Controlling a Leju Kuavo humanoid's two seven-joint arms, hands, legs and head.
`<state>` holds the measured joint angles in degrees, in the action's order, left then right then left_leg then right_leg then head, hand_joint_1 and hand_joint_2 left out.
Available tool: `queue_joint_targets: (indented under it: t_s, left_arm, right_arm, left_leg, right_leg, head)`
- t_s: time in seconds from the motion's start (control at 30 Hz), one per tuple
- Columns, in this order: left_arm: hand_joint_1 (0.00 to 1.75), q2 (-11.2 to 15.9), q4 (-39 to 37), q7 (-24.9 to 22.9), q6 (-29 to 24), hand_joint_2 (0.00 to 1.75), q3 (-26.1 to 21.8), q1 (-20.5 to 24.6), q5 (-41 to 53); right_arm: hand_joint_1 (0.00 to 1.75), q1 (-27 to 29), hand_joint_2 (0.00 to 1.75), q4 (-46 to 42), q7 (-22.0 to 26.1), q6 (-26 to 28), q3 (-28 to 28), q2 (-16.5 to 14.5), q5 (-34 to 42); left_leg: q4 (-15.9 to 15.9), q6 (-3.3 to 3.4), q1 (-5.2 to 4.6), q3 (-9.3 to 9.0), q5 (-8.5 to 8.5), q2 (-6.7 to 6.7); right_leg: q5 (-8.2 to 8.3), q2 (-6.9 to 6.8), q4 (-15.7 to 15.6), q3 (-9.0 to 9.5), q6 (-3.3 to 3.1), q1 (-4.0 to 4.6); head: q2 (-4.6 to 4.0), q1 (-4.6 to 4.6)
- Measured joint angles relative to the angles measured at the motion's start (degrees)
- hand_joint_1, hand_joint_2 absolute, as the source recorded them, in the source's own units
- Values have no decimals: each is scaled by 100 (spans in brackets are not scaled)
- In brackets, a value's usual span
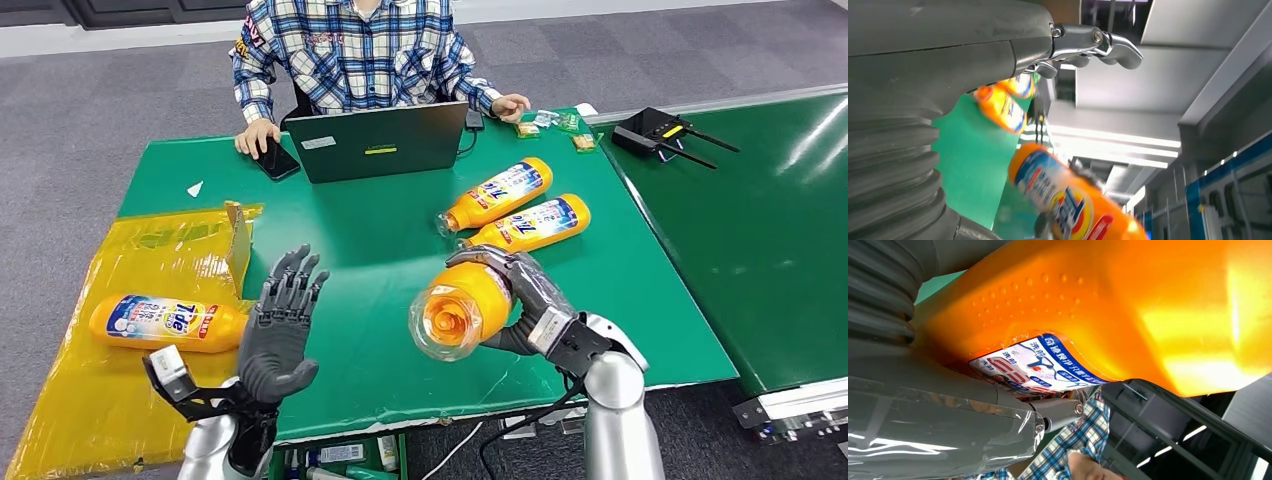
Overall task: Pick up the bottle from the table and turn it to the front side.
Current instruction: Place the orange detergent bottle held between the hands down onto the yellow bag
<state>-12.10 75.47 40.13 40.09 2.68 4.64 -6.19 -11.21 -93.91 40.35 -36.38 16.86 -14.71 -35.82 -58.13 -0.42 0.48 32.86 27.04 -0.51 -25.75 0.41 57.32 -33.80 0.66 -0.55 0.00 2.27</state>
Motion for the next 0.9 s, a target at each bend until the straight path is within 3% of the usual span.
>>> queue_joint_targets:
  t_s: [0.4,0.73,0.9]
  left_arm:
    - [0,-266,-580,2,334,175,972,287,27]
    - [0,-269,-552,3,305,175,1238,356,-325]
    - [0,-285,-379,4,-33,175,1352,484,-400]
  right_arm:
    - [175,-170,175,149,0,1,12,0,30]
    - [175,-171,175,161,0,0,12,0,20]
    - [175,-174,175,195,0,1,12,-1,-25]
  left_leg:
    - [0,1,-2,1,1,-2]
    - [0,1,-1,2,1,-3]
    - [0,2,-2,2,1,-3]
  right_leg:
    - [1,1,0,-1,0,-1]
    - [1,2,0,-2,0,-1]
    - [2,1,0,-2,0,-1]
  head:
    - [0,0]
    - [-1,0]
    - [0,0]
